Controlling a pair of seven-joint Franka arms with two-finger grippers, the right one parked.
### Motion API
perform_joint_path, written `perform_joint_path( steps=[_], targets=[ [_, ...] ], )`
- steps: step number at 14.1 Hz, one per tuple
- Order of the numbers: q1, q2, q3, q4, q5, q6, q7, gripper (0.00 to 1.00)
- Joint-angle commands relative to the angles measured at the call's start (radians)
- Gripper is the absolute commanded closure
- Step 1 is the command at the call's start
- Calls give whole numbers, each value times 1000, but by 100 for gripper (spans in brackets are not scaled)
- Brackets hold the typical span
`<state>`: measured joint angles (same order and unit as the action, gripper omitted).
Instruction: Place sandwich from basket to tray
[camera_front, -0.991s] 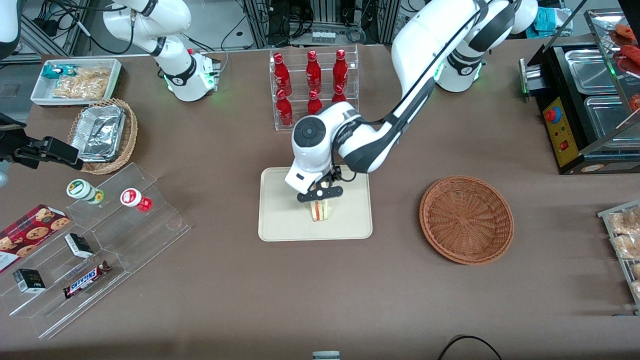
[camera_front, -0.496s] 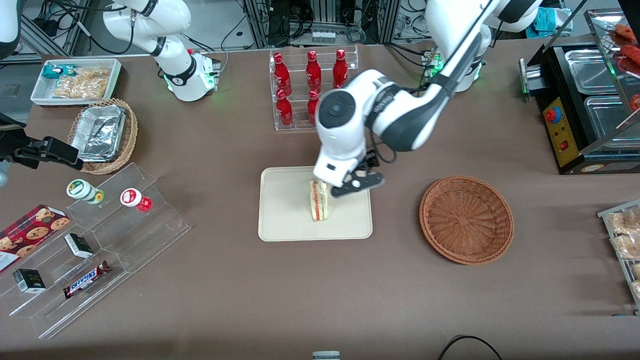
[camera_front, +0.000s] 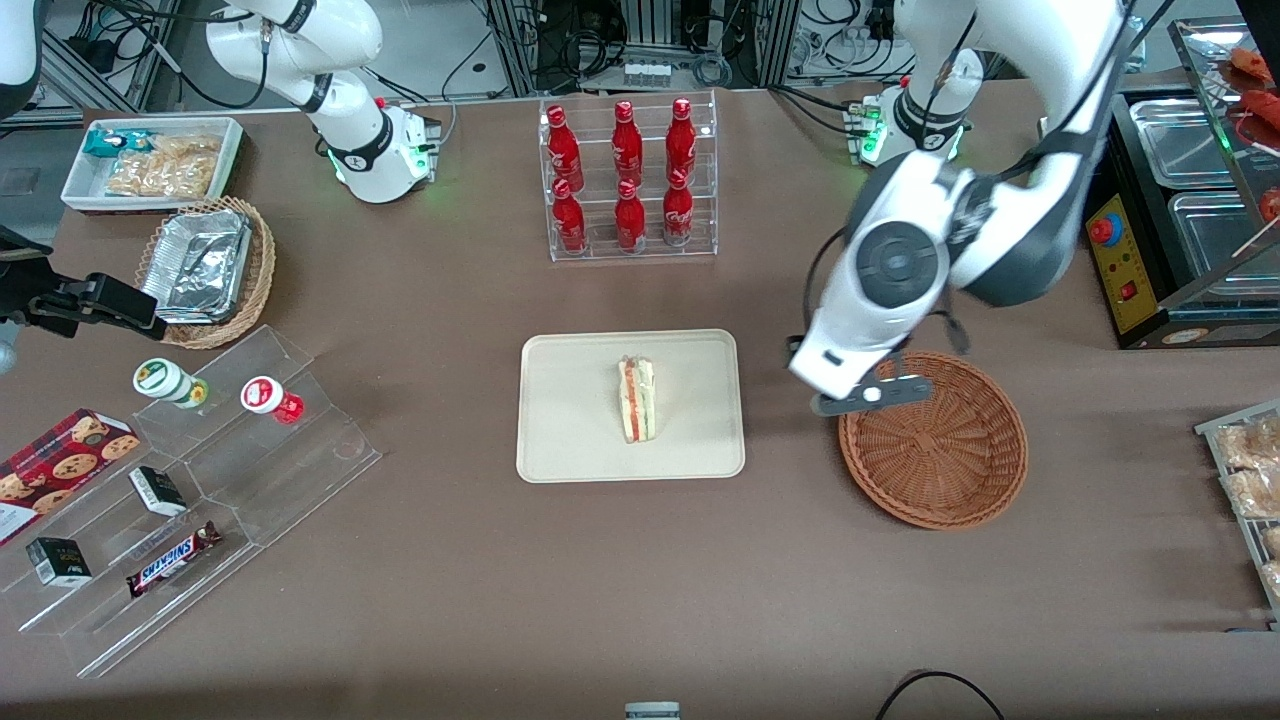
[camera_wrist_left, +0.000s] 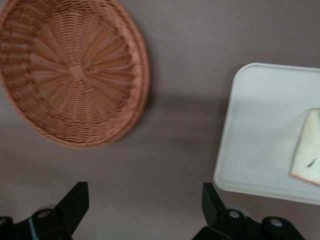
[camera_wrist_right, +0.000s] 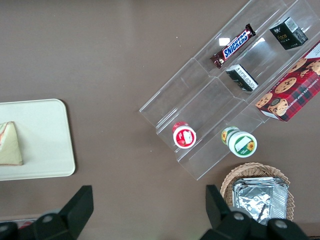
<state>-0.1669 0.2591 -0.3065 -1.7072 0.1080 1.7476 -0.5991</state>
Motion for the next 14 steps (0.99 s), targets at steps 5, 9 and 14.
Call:
perform_joint_path(
  steps=[5, 9, 14],
  targets=[
    [163, -198, -5, -89, -103, -155, 303, 0],
    [181, -267, 115, -42, -137, -258, 539, 0],
    [181, -273, 285, 78, -136, -257, 581, 0]
  ],
)
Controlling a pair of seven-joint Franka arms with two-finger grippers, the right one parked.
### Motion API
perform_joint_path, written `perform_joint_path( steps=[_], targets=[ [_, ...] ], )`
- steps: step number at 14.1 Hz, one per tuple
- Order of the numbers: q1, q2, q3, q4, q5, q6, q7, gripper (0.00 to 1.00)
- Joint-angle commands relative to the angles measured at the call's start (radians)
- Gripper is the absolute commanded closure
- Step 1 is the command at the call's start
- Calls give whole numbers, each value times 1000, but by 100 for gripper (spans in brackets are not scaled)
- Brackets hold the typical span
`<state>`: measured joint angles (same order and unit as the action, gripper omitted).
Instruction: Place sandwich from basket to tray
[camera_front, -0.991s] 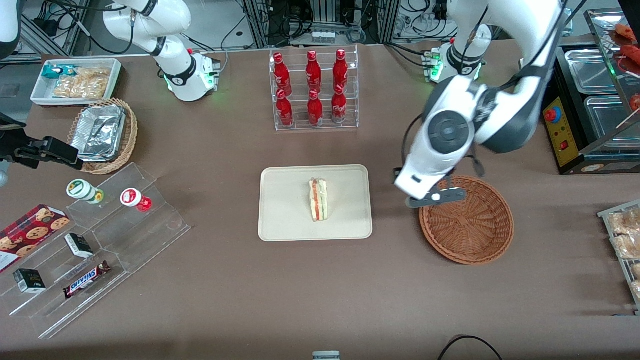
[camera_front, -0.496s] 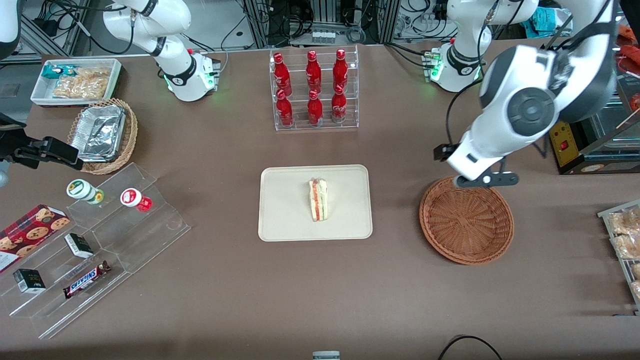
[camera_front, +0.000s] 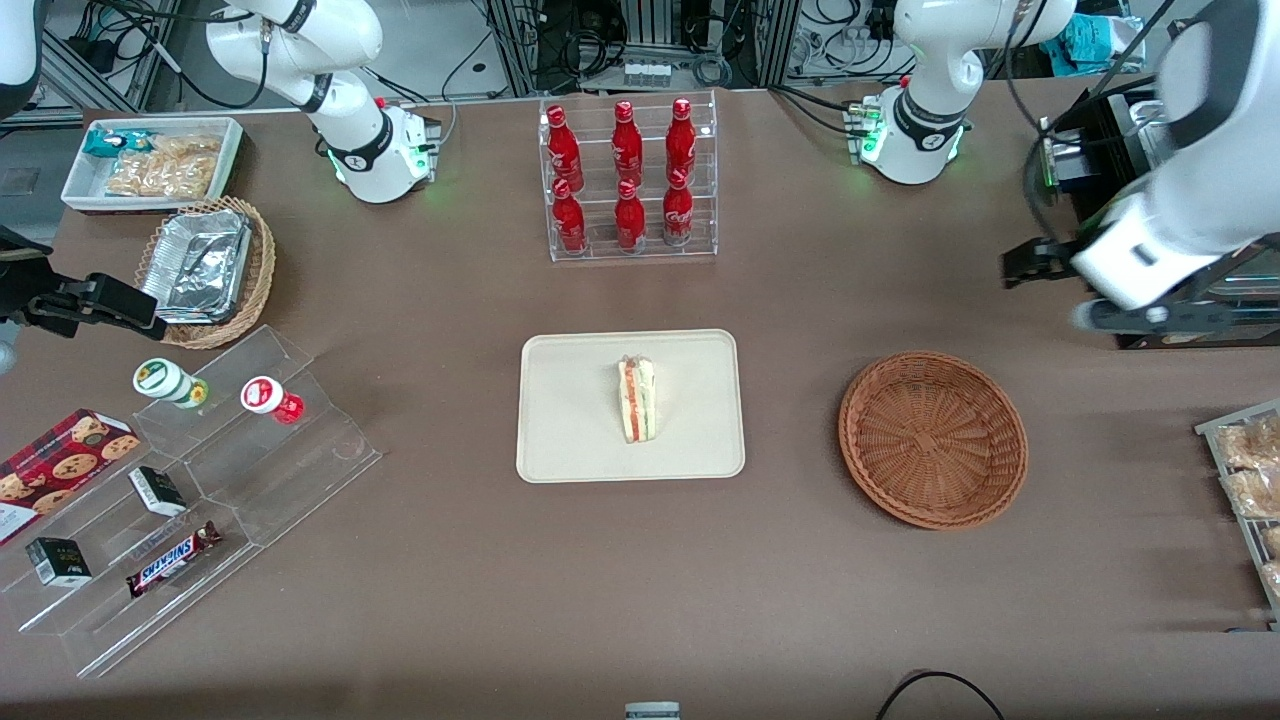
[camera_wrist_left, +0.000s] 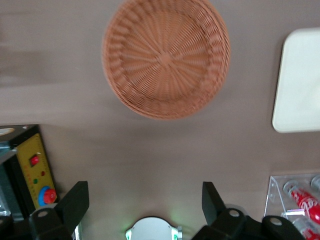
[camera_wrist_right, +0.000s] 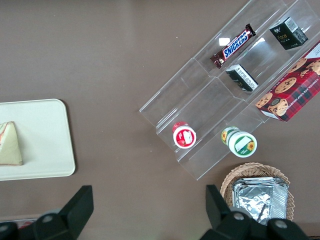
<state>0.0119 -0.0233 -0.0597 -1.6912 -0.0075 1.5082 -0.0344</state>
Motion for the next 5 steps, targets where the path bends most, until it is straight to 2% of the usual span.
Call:
perform_joint_path(
  steps=[1, 5],
  targets=[
    [2, 20, 49, 83, -20, -14, 16, 0],
    [2, 37, 57, 99, -20, 10, 14, 0]
  ],
)
